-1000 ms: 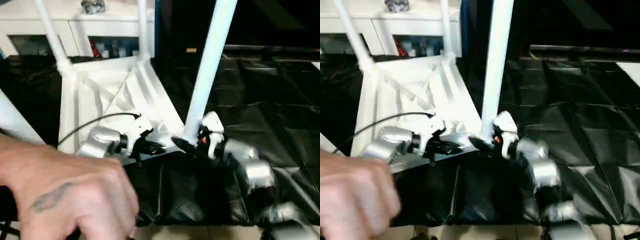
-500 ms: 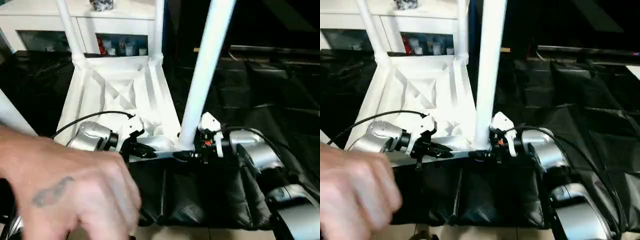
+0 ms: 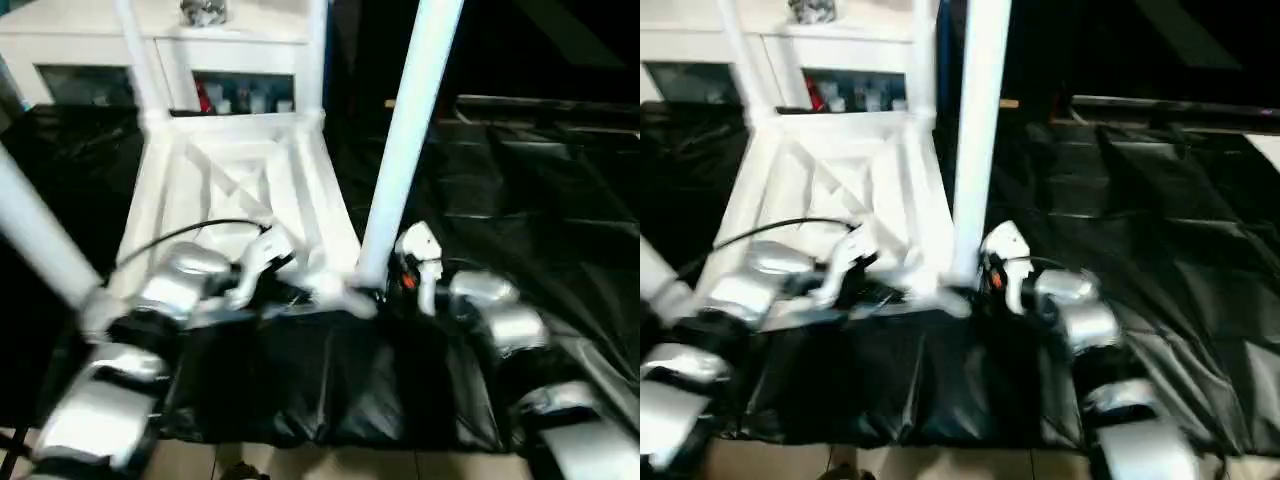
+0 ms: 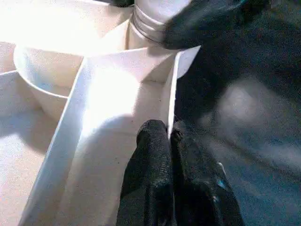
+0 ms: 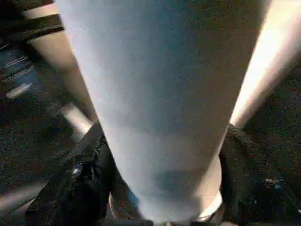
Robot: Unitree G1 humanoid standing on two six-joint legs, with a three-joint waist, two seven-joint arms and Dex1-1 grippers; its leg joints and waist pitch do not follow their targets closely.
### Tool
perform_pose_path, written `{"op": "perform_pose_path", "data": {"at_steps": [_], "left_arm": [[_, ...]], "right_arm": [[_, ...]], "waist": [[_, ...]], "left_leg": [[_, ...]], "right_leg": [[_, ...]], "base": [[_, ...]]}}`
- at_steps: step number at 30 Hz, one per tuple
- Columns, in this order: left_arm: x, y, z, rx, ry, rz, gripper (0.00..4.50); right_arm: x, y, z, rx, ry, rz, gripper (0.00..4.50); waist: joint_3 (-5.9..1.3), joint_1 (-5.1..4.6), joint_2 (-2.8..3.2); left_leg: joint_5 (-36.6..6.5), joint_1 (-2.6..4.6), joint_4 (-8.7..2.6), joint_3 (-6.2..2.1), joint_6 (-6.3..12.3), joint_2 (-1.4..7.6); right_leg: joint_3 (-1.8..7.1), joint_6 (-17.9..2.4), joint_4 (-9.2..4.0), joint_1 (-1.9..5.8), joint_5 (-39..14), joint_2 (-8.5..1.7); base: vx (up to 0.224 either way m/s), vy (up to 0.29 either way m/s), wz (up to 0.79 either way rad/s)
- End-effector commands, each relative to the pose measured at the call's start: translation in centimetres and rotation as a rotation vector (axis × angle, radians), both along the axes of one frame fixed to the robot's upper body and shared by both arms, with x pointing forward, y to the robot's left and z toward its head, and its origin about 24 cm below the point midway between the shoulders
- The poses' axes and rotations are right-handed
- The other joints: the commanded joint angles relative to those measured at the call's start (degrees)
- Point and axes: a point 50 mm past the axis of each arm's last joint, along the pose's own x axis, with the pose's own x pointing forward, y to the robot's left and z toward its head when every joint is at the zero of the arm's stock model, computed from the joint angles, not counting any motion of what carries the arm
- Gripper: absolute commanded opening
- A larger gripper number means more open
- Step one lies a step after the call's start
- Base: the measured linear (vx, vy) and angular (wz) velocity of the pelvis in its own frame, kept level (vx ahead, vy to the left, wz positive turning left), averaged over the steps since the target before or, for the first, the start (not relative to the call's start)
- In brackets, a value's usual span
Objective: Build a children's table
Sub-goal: Rotate leg to tighten
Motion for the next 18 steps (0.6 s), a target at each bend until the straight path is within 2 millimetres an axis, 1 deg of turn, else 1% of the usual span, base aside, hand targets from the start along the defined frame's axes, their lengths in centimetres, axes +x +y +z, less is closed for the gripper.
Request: {"op": "perform_pose_path", "data": {"at_steps": [1,3,4,5,6,7,9,10,11,12,13,14,15,16,17,18], "left_arm": [[0.1,-3.7,0.2,-0.058,-0.023,0.021,0.0],[-0.1,-4.8,-0.1,-0.062,-0.031,0.024,0.0],[-0.2,-5.1,-0.2,-0.063,-0.031,0.014,0.0],[-0.3,-5.3,-0.3,-0.057,-0.041,0.013,0.0],[-0.3,-5.4,-0.3,-0.052,-0.048,0.014,0.0],[-0.3,-5.4,-0.3,-0.052,-0.048,0.014,0.0],[-0.5,-5.3,-0.2,-0.045,-0.075,-0.025,0.0],[-0.5,-4.7,-0.1,-0.041,-0.101,-0.062,0.0],[-0.6,-4.4,0.0,-0.038,-0.112,-0.074,0.0],[-0.6,-4.2,0.0,-0.037,-0.118,-0.078,0.0],[-0.7,-3.8,0.1,-0.043,-0.132,-0.101,0.0],[-0.7,-3.7,0.1,-0.043,-0.133,-0.104,0.0],[-0.8,-3.4,0.2,-0.052,-0.14,-0.128,0.0],[-1.1,-2.8,0.4,-0.066,-0.141,-0.174,0.0],[-1.2,-2.7,0.4,-0.068,-0.141,-0.181,0.0],[-1.3,-2.2,0.3,-0.056,-0.129,-0.205,0.0]], "right_arm": [[-0.8,3.8,-0.9,0.008,0.031,0.012,2.69],[-0.9,5.1,-1.2,0.03,0.043,-0.072,2.69],[-0.9,5.6,-1.3,0.038,0.05,-0.096,2.69],[-1.1,6.1,-1.3,0.014,0.027,-0.085,2.69],[-1.2,6.3,-1.2,-0.003,0.01,-0.073,2.69],[-1.2,6.3,-1.2,-0.003,0.01,-0.073,3.03],[-1.4,6.6,-0.9,0.018,-0.009,-0.05,3.38],[-1.1,5.8,-0.4,0.058,-0.027,-0.057,3.41],[-1.0,5.3,-0.1,0.068,-0.04,-0.059,3.48],[-0.9,5.1,0.0,0.07,-0.049,-0.061,3.62],[-0.8,4.3,0.3,0.078,-0.058,-0.052,3.75],[-0.8,4.2,0.3,0.08,-0.059,-0.05,3.75],[-0.9,3.8,0.5,0.085,-0.067,-0.015,3.89],[-1.1,3.0,0.8,0.081,-0.078,0.059,3.96],[-1.2,2.9,0.8,0.079,-0.08,0.071,4.06],[-1.4,2.3,0.8,0.067,-0.074,0.131,4.16]], "waist": [[-2.95,-0.4,-0.12],[-3.1,-0.63,-0.38],[-3.03,-0.85,-0.29],[-3.04,-0.9,-0.05],[-3.01,-1.07,-0.17],[-3.01,-1.03,-0.13],[-2.95,-1.05,-0.03],[-3.07,-0.97,-0.08],[-3.14,-0.92,-0.05],[-3.2,-0.87,-0.05],[-3.21,-0.92,-0.1],[-3.3,-0.8,-0.09],[-3.33,-0.85,-0.15],[-3.59,-0.62,-0.13],[-3.62,-0.55,-0.16],[-3.6,-0.56,-0.15]], "left_leg": [[-20.87,1.34,-4.36,-0.95,-1.4,1.15],[-20.48,1.14,-4.5,-1.11,-1.03,1.14],[-20.74,1.19,-4.57,-1.14,-0.76,1.03],[-21.05,1.18,-4.57,-1.17,-0.79,1.02],[-21.45,1.06,-4.61,-1.19,-0.78,0.98],[-21.68,1.17,-4.61,-1.2,-0.74,1.01],[-22.17,1.14,-4.64,-1.19,-0.56,1.0],[-21.71,1.11,-4.7,-1.18,-0.44,1.13],[-21.61,1.03,-4.7,-1.11,-0.29,1.18],[-21.3,0.98,-4.73,-1.18,-0.26,1.23],[-20.71,0.81,-4.73,-1.07,-0.06,1.19],[-20.35,0.82,-4.67,-1.07,0.14,1.18],[-19.74,0.75,-4.64,-0.97,0.32,1.19],[-17.15,0.55,-4.45,-0.87,1.14,1.27],[-16.27,0.45,-4.32,-0.78,1.54,1.28],[-15.41,0.35,-4.23,-0.64,1.89,1.32]], "right_leg": [[1.92,-9.33,-5.56,1.67,-26.89,-2.99],[1.83,-8.69,-5.62,1.78,-26.8,-2.99],[1.81,-8.08,-5.86,1.59,-27.61,-2.97],[1.79,-7.97,-5.88,1.57,-27.96,-3.0],[1.73,-7.5,-6.02,1.62,-28.47,-2.92],[1.74,-7.38,-6.1,1.52,-28.67,-2.96],[1.79,-7.2,-6.24,1.46,-28.49,-2.89],[1.91,-7.38,-6.09,1.45,-26.91,-2.89],[1.99,-7.74,-5.93,1.51,-25.52,-2.91],[1.99,-8.02,-5.76,1.61,-24.54,-2.95],[2.02,-8.54,-5.57,1.74,-22.94,-2.82],[2.02,-8.76,-5.47,1.85,-22.11,-2.86],[2.07,-9.06,-5.35,1.88,-21.08,-2.82],[2.08,-10.3,-4.83,2.27,-16.84,-2.82],[2.06,-10.78,-4.64,2.36,-15.15,-2.72],[2.08,-11.33,-4.43,2.38,-13.6,-2.68]], "base": [[0.0,0.0,0.0],[0.0,0.0,0.0],[0.0,0.0,0.0],[0.0,0.0,0.0],[0.0,0.0,0.0],[0.0,0.0,0.0],[0.0,0.0,0.0],[0.0,0.0,0.0],[0.0,0.0,0.0],[0.0,0.0,0.0],[0.0,0.0,0.0],[0.0,0.0,0.0],[0.0,0.0,0.0],[0.0,0.0,0.0],[0.0,0.0,0.0],[0.0,0.0,0.0]]}}
